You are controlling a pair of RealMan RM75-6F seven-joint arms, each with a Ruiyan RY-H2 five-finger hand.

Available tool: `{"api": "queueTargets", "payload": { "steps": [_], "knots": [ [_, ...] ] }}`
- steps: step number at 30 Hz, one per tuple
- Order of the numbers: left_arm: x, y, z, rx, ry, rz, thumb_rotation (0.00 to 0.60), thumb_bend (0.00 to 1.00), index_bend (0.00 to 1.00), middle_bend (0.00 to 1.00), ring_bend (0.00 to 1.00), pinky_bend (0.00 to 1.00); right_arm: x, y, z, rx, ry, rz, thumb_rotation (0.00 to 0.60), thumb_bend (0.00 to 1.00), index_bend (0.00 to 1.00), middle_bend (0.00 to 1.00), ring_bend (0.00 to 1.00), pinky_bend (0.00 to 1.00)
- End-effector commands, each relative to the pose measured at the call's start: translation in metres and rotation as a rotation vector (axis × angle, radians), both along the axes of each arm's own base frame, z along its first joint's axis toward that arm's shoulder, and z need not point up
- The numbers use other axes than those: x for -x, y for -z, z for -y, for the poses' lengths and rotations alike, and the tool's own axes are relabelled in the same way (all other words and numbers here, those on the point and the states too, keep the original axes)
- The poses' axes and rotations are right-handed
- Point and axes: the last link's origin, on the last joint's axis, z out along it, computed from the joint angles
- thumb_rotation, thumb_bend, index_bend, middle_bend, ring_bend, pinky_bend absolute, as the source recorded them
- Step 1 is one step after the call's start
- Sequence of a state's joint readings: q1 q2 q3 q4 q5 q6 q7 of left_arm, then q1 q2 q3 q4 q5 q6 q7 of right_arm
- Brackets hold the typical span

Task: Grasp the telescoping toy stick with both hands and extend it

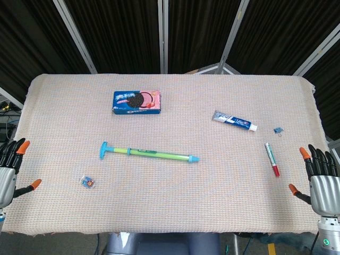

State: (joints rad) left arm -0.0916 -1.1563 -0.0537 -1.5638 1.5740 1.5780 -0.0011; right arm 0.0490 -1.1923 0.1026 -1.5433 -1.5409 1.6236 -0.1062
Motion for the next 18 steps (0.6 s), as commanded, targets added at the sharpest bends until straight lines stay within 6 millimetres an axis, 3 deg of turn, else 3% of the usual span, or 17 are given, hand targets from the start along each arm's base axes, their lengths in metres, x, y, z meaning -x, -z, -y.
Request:
{"api": "queueTargets", "payload": {
  "steps": [1, 7, 8, 10, 12, 14, 15, 18],
  "knots": [
    [0.0, 0.001, -0.001, -0.001, -0.004, -0.005, 0.6, 0.0, 0.0, 0.0, 0.0, 0.0, 0.001, 0.0, 0.0, 0.001, 0.004, 0.001, 0.6, 0.0, 0.0, 0.0, 0.0, 0.0],
    [0.001, 0.005, -0.001, 0.016, -0.015, -0.012, 0.6, 0.0, 0.0, 0.0, 0.0, 0.0, 0.003, 0.001, 0.0, -0.016, 0.012, 0.005, 0.6, 0.0, 0.0, 0.01, 0.0, 0.0],
    [0.002, 0.007, -0.002, 0.021, -0.025, -0.012, 0.6, 0.0, 0.0, 0.0, 0.0, 0.0, 0.0, 0.006, 0.007, -0.054, 0.017, 0.015, 0.6, 0.0, 0.0, 0.07, 0.05, 0.01],
    [0.003, 0.009, -0.005, 0.022, -0.038, -0.014, 0.6, 0.0, 0.0, 0.0, 0.0, 0.0, -0.008, 0.009, 0.021, -0.084, 0.007, 0.008, 0.6, 0.0, 0.0, 0.31, 0.3, 0.14],
    [0.005, 0.01, -0.007, 0.021, -0.053, -0.021, 0.6, 0.0, 0.0, 0.0, 0.0, 0.0, -0.016, 0.013, 0.037, -0.121, -0.013, -0.014, 0.6, 0.0, 0.0, 0.62, 0.71, 0.53],
    [0.006, 0.015, -0.011, 0.032, -0.071, -0.036, 0.6, 0.0, 0.0, 0.0, 0.0, 0.0, -0.034, 0.023, 0.071, -0.203, -0.062, -0.099, 0.6, 0.0, 0.0, 0.76, 0.89, 0.85],
    [0.007, 0.018, -0.013, 0.039, -0.082, -0.042, 0.6, 0.0, 0.0, 0.0, 0.0, 0.0, -0.047, 0.03, 0.09, -0.262, -0.07, -0.117, 0.6, 0.0, 0.0, 0.82, 0.94, 0.95],
    [0.009, 0.021, -0.015, 0.045, -0.098, -0.053, 0.6, 0.0, 0.0, 0.0, 0.0, 0.0, -0.069, 0.039, 0.112, -0.351, -0.068, -0.099, 0.6, 0.0, 0.0, 0.92, 1.0, 1.0]
  ]
}}
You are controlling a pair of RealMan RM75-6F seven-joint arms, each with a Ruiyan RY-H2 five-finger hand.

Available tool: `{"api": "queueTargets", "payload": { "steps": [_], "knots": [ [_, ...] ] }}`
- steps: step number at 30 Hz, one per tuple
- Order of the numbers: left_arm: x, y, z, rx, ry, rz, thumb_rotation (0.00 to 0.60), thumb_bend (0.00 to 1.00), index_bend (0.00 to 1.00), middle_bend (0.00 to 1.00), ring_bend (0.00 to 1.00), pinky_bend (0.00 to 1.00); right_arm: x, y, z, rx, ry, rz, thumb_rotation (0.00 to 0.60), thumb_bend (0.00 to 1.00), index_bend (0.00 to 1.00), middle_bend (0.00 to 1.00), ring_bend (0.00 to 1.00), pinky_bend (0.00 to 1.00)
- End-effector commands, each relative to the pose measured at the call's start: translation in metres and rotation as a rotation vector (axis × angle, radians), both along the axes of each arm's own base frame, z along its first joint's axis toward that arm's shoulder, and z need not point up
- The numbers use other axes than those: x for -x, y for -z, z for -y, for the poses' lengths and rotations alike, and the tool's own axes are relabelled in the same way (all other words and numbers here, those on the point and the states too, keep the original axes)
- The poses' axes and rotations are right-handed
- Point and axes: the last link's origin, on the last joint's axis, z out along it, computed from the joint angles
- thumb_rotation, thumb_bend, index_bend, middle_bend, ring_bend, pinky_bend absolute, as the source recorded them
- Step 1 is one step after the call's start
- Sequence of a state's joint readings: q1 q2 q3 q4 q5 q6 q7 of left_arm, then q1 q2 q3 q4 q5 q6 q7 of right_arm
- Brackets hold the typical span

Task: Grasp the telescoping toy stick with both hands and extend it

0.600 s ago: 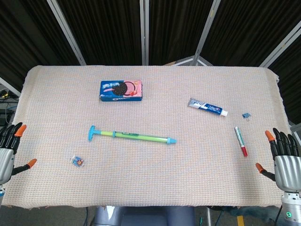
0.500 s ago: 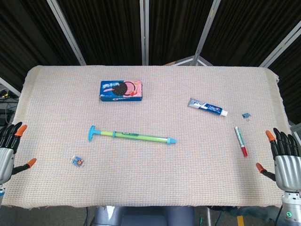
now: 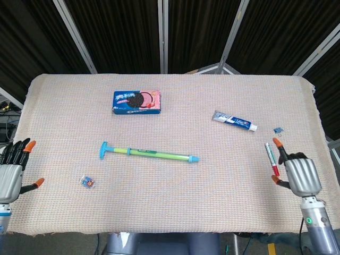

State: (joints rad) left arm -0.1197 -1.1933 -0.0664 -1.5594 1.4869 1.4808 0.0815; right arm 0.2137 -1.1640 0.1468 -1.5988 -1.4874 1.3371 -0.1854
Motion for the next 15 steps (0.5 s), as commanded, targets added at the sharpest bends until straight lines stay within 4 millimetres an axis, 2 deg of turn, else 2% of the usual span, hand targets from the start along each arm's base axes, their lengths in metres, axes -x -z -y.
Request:
{"api": "queueTargets", "payload": {
  "steps": [1, 3, 6, 10, 15],
  "knots": [
    [0.002, 0.004, -0.003, 0.007, -0.017, -0.012, 0.6, 0.0, 0.0, 0.0, 0.0, 0.0, -0.055, 0.019, 0.06, -0.18, -0.051, -0.026, 0.6, 0.0, 0.01, 0.94, 1.0, 1.0],
    [0.005, 0.006, -0.005, 0.013, -0.034, -0.018, 0.6, 0.0, 0.0, 0.0, 0.0, 0.0, -0.086, 0.035, 0.078, -0.276, -0.082, 0.024, 0.6, 0.0, 0.04, 0.96, 1.0, 1.0],
    [0.009, 0.008, -0.009, 0.014, -0.044, -0.03, 0.6, 0.0, 0.0, 0.0, 0.0, 0.0, -0.119, 0.057, 0.092, -0.387, -0.1, 0.066, 0.6, 0.0, 0.08, 0.98, 1.0, 1.0],
    [0.011, 0.01, -0.013, 0.02, -0.055, -0.033, 0.6, 0.0, 0.0, 0.0, 0.0, 0.0, -0.146, 0.091, 0.106, -0.504, -0.077, 0.113, 0.6, 0.0, 0.18, 1.0, 1.0, 1.0],
    [0.012, 0.011, -0.015, 0.018, -0.063, -0.036, 0.6, 0.0, 0.0, 0.0, 0.0, 0.0, -0.161, 0.115, 0.11, -0.547, -0.066, 0.115, 0.6, 0.0, 0.36, 1.0, 1.0, 1.0]
  ]
}}
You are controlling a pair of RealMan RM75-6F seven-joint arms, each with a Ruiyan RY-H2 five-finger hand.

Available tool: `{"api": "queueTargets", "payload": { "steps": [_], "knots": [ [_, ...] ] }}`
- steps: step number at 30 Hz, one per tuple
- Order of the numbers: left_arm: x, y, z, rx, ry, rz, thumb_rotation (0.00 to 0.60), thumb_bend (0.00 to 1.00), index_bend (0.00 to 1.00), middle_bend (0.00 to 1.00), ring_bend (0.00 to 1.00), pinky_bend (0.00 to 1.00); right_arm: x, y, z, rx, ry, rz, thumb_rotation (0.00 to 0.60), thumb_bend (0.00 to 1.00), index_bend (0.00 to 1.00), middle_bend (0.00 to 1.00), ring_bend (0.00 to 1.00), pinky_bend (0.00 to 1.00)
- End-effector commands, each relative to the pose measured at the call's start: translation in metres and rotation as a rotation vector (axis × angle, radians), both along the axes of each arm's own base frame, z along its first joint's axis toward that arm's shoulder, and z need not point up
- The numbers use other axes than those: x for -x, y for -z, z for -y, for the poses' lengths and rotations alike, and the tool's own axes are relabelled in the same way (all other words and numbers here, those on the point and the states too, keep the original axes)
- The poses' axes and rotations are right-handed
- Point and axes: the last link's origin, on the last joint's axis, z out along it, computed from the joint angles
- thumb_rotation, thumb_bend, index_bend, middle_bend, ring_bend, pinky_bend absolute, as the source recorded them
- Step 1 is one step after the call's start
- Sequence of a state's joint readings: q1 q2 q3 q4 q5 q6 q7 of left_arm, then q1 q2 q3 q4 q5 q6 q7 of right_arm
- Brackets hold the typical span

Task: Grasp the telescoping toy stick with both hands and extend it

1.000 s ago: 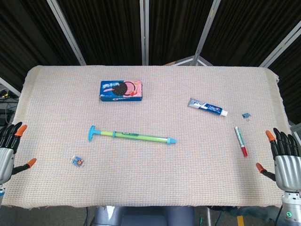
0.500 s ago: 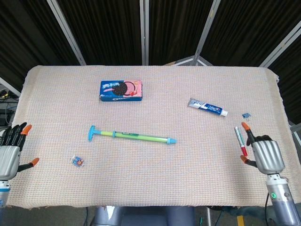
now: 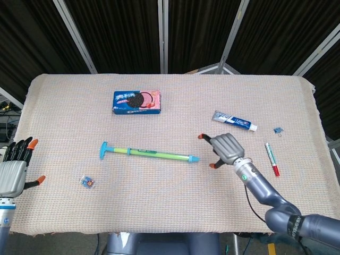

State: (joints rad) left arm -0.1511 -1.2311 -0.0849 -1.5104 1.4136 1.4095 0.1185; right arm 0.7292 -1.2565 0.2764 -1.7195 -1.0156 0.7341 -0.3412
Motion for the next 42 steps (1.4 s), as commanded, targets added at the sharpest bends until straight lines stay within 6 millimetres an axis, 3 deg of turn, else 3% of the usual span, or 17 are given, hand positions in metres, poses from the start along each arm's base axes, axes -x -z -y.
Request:
{"api": "queueTargets", "payload": {
  "steps": [1, 12, 20, 42],
  "knots": [
    [0.001, 0.0, -0.001, -0.002, -0.006, 0.001, 0.6, 0.0, 0.0, 0.0, 0.0, 0.0, -0.021, 0.029, 0.002, -0.06, -0.005, -0.001, 0.6, 0.0, 0.38, 1.0, 1.0, 1.0],
    [0.006, 0.0, -0.003, -0.005, -0.03, -0.002, 0.6, 0.0, 0.0, 0.0, 0.0, 0.0, -0.046, 0.083, 0.013, -0.023, -0.006, -0.102, 0.6, 0.05, 0.36, 1.0, 1.0, 1.0],
    [0.007, 0.0, -0.002, -0.004, -0.035, -0.004, 0.6, 0.0, 0.0, 0.0, 0.0, 0.0, -0.045, 0.095, 0.02, 0.009, 0.029, -0.132, 0.6, 0.12, 0.39, 1.0, 1.0, 1.0],
    [0.008, 0.001, -0.003, -0.003, -0.042, -0.005, 0.6, 0.0, 0.0, 0.0, 0.0, 0.0, -0.065, 0.128, 0.012, 0.005, -0.004, -0.161, 0.6, 0.17, 0.42, 1.0, 1.0, 1.0]
  ]
}}
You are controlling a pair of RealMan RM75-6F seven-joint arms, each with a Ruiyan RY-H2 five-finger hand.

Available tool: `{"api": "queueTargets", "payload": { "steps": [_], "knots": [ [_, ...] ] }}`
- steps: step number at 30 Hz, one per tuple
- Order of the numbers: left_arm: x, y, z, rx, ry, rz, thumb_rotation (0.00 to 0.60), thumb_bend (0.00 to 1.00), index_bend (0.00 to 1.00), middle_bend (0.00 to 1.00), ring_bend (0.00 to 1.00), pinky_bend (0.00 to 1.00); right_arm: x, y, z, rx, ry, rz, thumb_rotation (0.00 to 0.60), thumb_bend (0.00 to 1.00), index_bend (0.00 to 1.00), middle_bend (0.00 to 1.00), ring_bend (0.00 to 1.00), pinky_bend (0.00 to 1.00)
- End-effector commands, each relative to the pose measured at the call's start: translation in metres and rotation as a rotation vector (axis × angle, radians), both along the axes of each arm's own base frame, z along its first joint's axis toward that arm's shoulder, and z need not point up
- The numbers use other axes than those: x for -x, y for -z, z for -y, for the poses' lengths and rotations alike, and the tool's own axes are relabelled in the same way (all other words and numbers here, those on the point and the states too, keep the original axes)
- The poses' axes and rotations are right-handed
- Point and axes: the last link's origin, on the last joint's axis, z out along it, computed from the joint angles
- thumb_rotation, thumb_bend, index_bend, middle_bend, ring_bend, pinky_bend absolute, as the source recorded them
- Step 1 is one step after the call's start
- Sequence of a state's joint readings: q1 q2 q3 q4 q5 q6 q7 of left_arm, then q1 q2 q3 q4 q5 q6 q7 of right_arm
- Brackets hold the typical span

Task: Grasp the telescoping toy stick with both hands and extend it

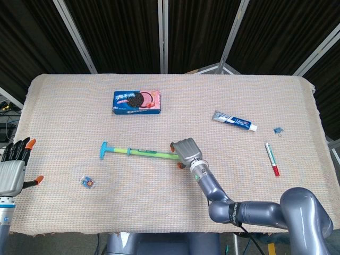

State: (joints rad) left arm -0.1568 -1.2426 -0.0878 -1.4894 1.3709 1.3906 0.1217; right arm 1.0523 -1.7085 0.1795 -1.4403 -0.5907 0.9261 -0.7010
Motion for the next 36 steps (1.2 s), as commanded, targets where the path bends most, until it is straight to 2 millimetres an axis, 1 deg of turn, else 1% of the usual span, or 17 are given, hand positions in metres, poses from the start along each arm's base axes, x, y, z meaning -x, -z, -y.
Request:
{"api": "queueTargets", "payload": {
  "steps": [1, 7, 11, 13, 18, 24, 25, 26, 27, 28, 29, 30, 31, 32, 34, 35, 36],
  "knots": [
    [0.0, 0.0, 0.0, 0.0, -0.002, 0.0, 0.6, 0.0, 0.0, 0.0, 0.0, 0.0, 0.0, 0.006, 0.0, 0.002, 0.001, -0.015, 0.6, 0.17, 0.42, 1.0, 1.0, 1.0],
    [0.002, -0.002, 0.001, -0.006, -0.009, 0.004, 0.6, 0.0, 0.0, 0.0, 0.0, 0.0, -0.001, 0.012, 0.002, 0.006, -0.003, -0.038, 0.6, 0.18, 0.42, 1.0, 1.0, 1.0],
    [0.003, -0.001, 0.001, -0.003, -0.01, 0.003, 0.6, 0.0, 0.0, 0.0, 0.0, 0.0, 0.001, 0.016, 0.004, 0.006, 0.002, -0.052, 0.6, 0.22, 0.42, 1.0, 1.0, 1.0],
    [0.003, -0.001, 0.001, -0.001, -0.013, 0.003, 0.6, 0.0, 0.0, 0.0, 0.0, 0.0, 0.002, 0.017, 0.005, 0.003, 0.012, -0.05, 0.6, 0.25, 0.44, 1.0, 1.0, 1.0],
    [0.003, 0.0, 0.0, 0.002, -0.012, 0.003, 0.6, 0.0, 0.0, 0.0, 0.0, 0.0, 0.004, 0.016, 0.006, -0.001, 0.017, -0.049, 0.6, 0.35, 0.53, 1.0, 1.0, 1.0],
    [-0.001, 0.002, -0.004, 0.013, -0.003, 0.009, 0.6, 0.0, 0.0, 0.0, 0.0, 0.0, 0.005, 0.01, 0.004, -0.005, 0.027, -0.034, 0.6, 0.36, 0.56, 1.0, 1.0, 1.0],
    [-0.003, 0.003, -0.005, 0.015, -0.001, 0.013, 0.6, 0.0, 0.0, 0.04, 0.02, 0.01, 0.005, 0.009, 0.004, -0.006, 0.031, -0.03, 0.6, 0.36, 0.56, 1.0, 1.0, 1.0],
    [-0.006, 0.002, -0.008, 0.014, 0.006, 0.019, 0.6, 0.0, 0.0, 0.1, 0.06, 0.06, 0.005, 0.007, 0.003, -0.007, 0.035, -0.027, 0.6, 0.36, 0.57, 1.0, 1.0, 1.0],
    [-0.008, 0.002, -0.01, 0.011, 0.015, 0.023, 0.6, 0.0, 0.0, 0.24, 0.17, 0.16, 0.005, 0.006, 0.003, -0.008, 0.039, -0.024, 0.6, 0.36, 0.57, 1.0, 1.0, 1.0],
    [-0.013, 0.002, -0.014, 0.006, 0.035, 0.033, 0.6, 0.0, 0.0, 0.4, 0.32, 0.3, 0.006, 0.004, 0.002, -0.01, 0.048, -0.02, 0.6, 0.36, 0.57, 1.0, 1.0, 1.0],
    [-0.017, 0.002, -0.018, 0.007, 0.051, 0.042, 0.6, 0.0, 0.0, 0.5, 0.42, 0.4, 0.006, 0.003, 0.001, -0.01, 0.054, -0.018, 0.6, 0.37, 0.58, 1.0, 1.0, 1.0],
    [-0.022, 0.003, -0.023, 0.008, 0.07, 0.049, 0.6, 0.0, 0.0, 0.61, 0.53, 0.53, 0.007, 0.001, 0.0, -0.009, 0.06, -0.018, 0.6, 0.37, 0.58, 1.0, 1.0, 1.0],
    [-0.027, 0.005, -0.027, 0.016, 0.09, 0.054, 0.6, 0.0, 0.02, 0.68, 0.61, 0.64, 0.008, 0.0, -0.001, -0.008, 0.067, -0.017, 0.6, 0.37, 0.58, 1.0, 1.0, 1.0],
    [-0.031, 0.007, -0.031, 0.031, 0.105, 0.059, 0.6, 0.0, 0.04, 0.73, 0.66, 0.7, 0.008, -0.002, -0.002, -0.007, 0.075, -0.016, 0.6, 0.38, 0.58, 1.0, 1.0, 1.0],
    [-0.041, 0.012, -0.039, 0.059, 0.132, 0.063, 0.6, 0.0, 0.18, 0.82, 0.76, 0.86, 0.01, -0.003, -0.003, -0.009, 0.092, -0.016, 0.6, 0.38, 0.59, 1.0, 1.0, 1.0],
    [-0.047, 0.015, -0.044, 0.076, 0.152, 0.064, 0.6, 0.0, 0.22, 0.85, 0.79, 0.9, 0.011, -0.005, -0.004, -0.01, 0.108, -0.015, 0.6, 0.38, 0.59, 1.0, 1.0, 1.0],
    [-0.06, 0.023, -0.053, 0.116, 0.195, 0.057, 0.6, 0.0, 0.27, 0.87, 0.82, 0.94, 0.013, -0.007, -0.005, -0.011, 0.132, -0.013, 0.6, 0.38, 0.59, 1.0, 1.0, 1.0]
  ]
}}
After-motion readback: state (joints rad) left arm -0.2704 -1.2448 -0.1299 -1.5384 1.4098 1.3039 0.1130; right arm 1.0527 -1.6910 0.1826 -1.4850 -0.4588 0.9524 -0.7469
